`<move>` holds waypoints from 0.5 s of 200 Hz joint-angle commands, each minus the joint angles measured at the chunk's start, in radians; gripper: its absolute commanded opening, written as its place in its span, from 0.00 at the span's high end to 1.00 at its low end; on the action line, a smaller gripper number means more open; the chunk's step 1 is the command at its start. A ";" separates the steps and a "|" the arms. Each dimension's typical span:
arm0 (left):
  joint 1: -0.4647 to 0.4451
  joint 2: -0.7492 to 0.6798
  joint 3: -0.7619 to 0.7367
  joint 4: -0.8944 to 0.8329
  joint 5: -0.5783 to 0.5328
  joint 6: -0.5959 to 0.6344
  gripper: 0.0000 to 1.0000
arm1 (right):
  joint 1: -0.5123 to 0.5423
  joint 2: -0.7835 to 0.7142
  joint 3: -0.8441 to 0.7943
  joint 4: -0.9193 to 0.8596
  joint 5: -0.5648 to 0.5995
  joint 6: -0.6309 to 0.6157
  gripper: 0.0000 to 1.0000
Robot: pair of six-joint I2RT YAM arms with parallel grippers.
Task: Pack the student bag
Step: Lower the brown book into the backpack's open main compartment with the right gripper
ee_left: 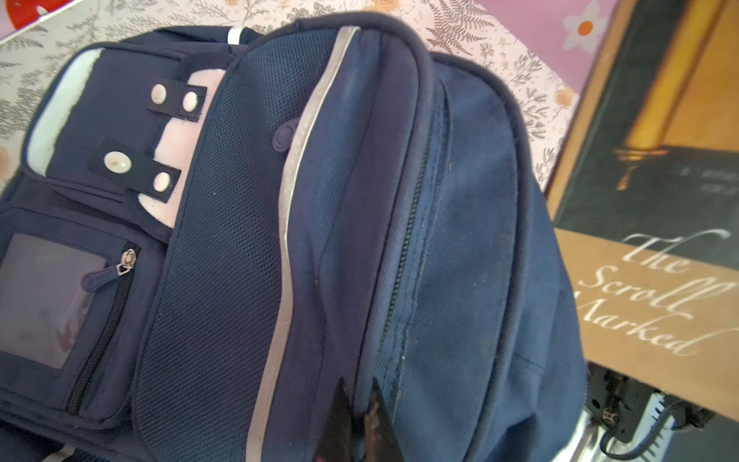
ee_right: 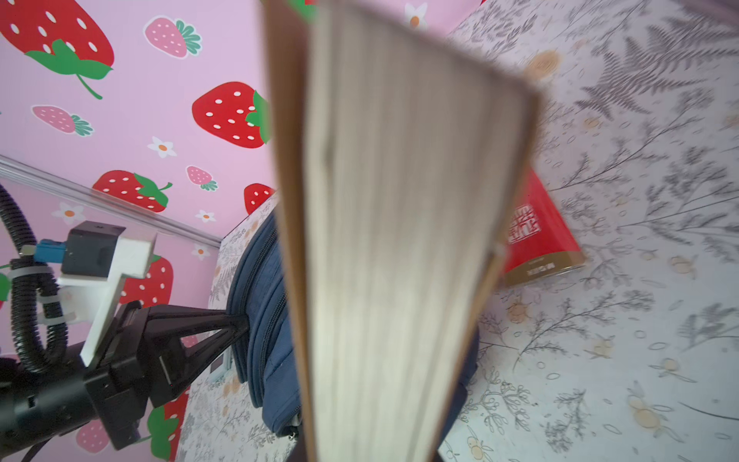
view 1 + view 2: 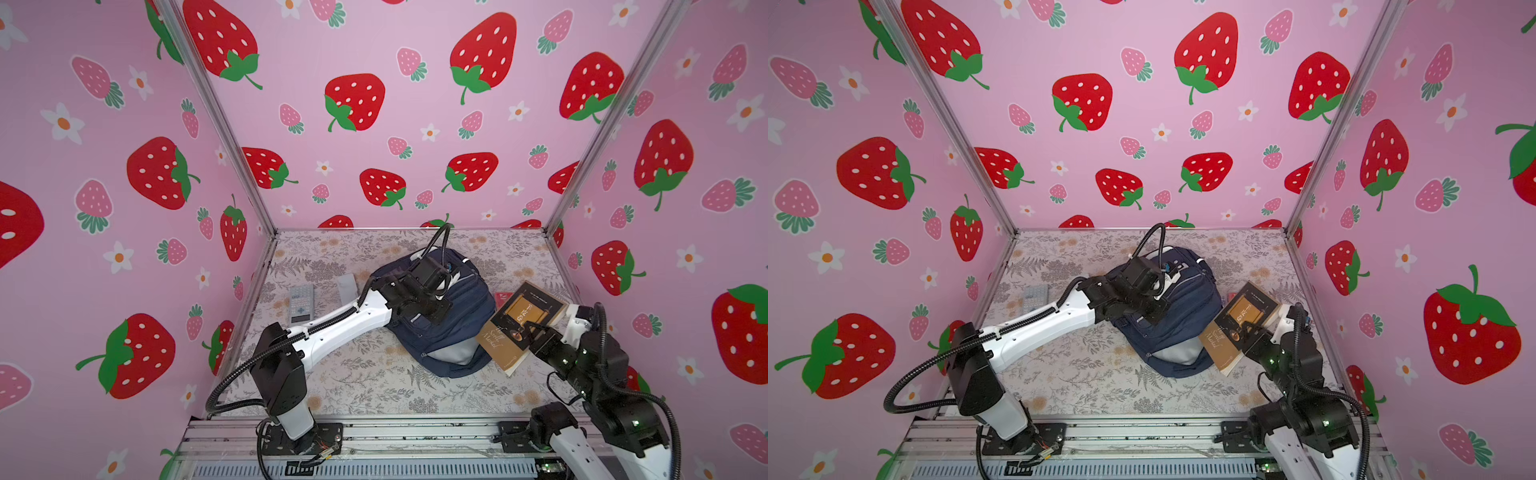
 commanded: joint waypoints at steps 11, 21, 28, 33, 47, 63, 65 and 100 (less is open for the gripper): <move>0.028 -0.073 -0.026 0.182 0.151 -0.056 1.00 | -0.005 -0.043 -0.199 0.291 -0.206 0.182 1.00; 0.036 -0.079 -0.038 0.203 0.178 -0.069 1.00 | -0.005 -0.049 -0.275 0.404 -0.255 0.243 1.00; 0.042 -0.085 -0.043 0.214 0.195 -0.079 1.00 | -0.005 -0.049 -0.321 0.469 -0.277 0.275 1.00; 0.045 -0.086 -0.043 0.218 0.208 -0.084 1.00 | -0.005 -0.047 -0.346 0.507 -0.288 0.296 1.00; 0.055 -0.087 -0.039 0.222 0.237 -0.094 1.00 | -0.004 -0.035 -0.392 0.575 -0.298 0.326 1.00; 0.064 -0.086 -0.036 0.224 0.256 -0.109 1.00 | -0.003 -0.029 -0.432 0.627 -0.304 0.359 1.00; 0.066 -0.085 -0.035 0.226 0.259 -0.110 1.00 | -0.003 -0.029 -0.437 0.634 -0.304 0.364 1.00; 0.076 -0.066 -0.022 0.230 0.306 -0.115 1.00 | 0.004 -0.031 -0.554 0.831 -0.319 0.477 1.00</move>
